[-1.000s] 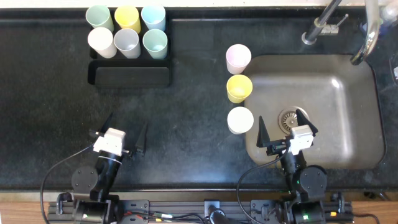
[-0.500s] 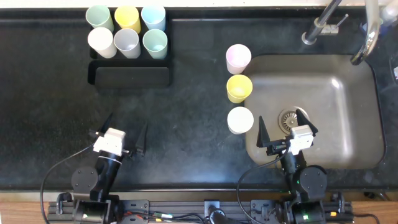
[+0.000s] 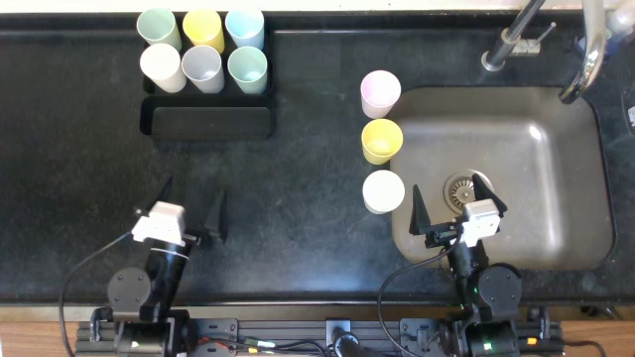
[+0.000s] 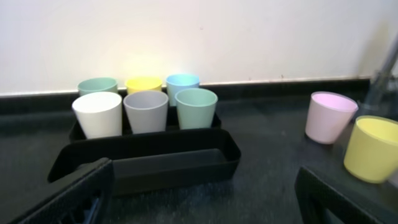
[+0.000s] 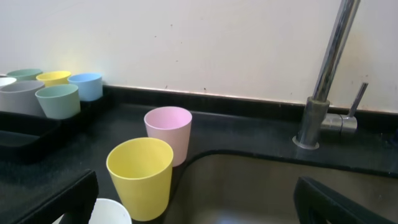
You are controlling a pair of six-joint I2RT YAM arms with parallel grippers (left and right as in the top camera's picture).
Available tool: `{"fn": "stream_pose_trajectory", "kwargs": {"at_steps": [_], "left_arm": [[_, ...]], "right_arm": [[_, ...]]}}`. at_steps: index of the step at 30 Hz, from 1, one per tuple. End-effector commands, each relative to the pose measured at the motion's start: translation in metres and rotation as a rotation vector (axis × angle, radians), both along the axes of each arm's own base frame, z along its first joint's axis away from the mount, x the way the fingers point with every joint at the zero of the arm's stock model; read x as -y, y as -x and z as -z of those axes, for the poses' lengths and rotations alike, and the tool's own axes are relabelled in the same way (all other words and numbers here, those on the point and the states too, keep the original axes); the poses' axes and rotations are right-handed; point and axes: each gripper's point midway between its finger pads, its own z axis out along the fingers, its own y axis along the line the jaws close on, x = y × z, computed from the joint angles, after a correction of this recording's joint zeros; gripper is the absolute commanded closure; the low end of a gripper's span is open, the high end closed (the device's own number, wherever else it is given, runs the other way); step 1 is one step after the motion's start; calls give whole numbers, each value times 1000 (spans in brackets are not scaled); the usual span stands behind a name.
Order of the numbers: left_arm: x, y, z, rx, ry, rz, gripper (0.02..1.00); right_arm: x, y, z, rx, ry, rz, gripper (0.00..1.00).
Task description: Store Cups
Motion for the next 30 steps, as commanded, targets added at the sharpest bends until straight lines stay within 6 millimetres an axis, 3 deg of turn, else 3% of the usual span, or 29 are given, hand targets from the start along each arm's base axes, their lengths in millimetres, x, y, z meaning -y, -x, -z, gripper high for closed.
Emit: {"fn": "stream_pose_trajectory", "kwargs": {"at_steps": [1, 5, 9, 14, 16, 20, 22, 23, 30], "left_arm": [[-5, -12, -75, -53, 72, -19, 18], [-1, -48, -134, -293, 82, -18, 18], [13, -86, -179, -506, 57, -27, 18], [58, -132, -203, -668, 87, -83, 18], [83, -146, -198, -727, 84, -106, 18], [139, -165, -170, -857, 58, -114, 18], [170, -171, -149, -922, 35, -99, 18], [190, -176, -129, -971, 26, -102, 18], [242, -194, -49, -1100, -31, -139, 18]], "right_arm": [[1, -1, 4, -4, -4, 6, 3], [1, -1, 4, -3, -4, 6, 5], [1, -1, 4, -4, -4, 6, 5], [1, -1, 4, -4, -4, 6, 3], [1, -1, 4, -3, -4, 6, 3], [1, -1, 4, -4, -4, 6, 3], [1, -1, 4, -3, -4, 6, 3], [1, -1, 4, -3, -4, 6, 3], [1, -1, 4, -4, -4, 6, 3]]}}
